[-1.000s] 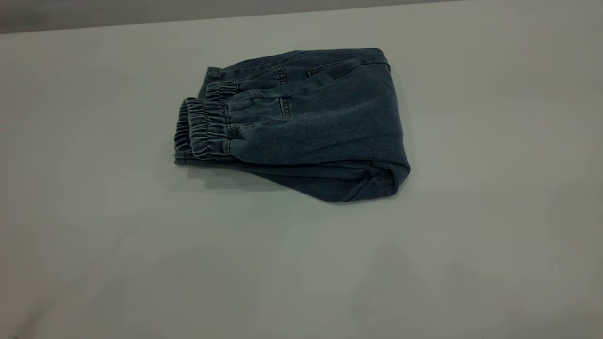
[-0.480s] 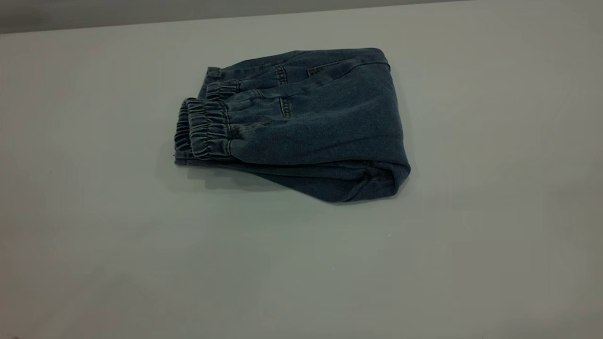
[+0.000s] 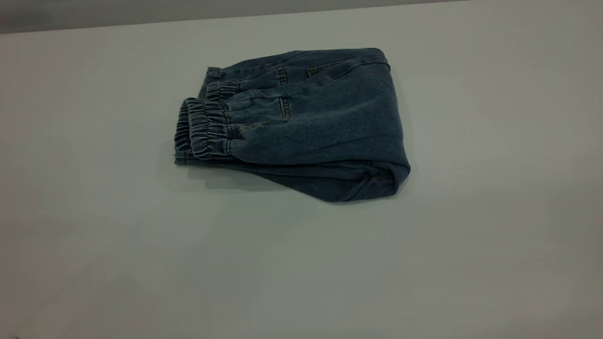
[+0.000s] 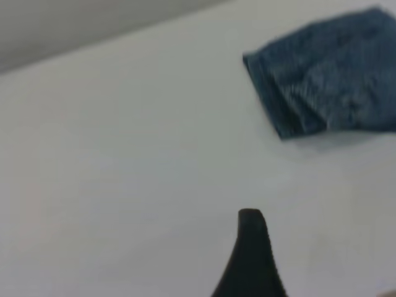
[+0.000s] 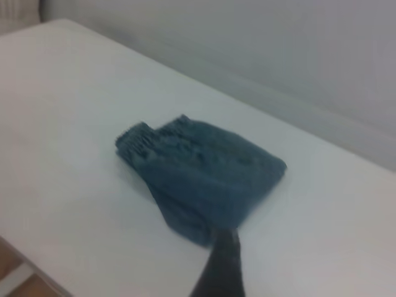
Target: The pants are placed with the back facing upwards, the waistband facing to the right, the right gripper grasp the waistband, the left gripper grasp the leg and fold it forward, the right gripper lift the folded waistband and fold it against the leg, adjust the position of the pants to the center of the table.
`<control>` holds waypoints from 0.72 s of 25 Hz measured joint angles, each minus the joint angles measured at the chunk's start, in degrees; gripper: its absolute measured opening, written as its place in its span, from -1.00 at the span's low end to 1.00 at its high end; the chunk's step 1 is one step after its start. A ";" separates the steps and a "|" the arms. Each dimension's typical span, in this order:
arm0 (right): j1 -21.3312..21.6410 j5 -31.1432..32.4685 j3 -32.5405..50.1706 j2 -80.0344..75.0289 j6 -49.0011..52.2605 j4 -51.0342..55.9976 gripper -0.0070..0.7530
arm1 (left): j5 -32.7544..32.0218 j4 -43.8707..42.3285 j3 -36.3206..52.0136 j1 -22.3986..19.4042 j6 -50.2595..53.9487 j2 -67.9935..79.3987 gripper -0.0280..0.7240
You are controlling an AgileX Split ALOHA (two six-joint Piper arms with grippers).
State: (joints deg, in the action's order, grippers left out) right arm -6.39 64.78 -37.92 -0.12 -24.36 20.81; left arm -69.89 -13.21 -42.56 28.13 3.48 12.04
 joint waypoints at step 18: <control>0.00 -2.26 8.56 0.12 7.01 -6.27 0.55 | 2.78 3.91 11.71 0.00 2.55 -0.11 0.45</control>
State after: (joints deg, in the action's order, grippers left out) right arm -6.39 62.52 -29.36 0.00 -17.35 14.54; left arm -67.10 -9.30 -30.85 28.13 6.04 11.93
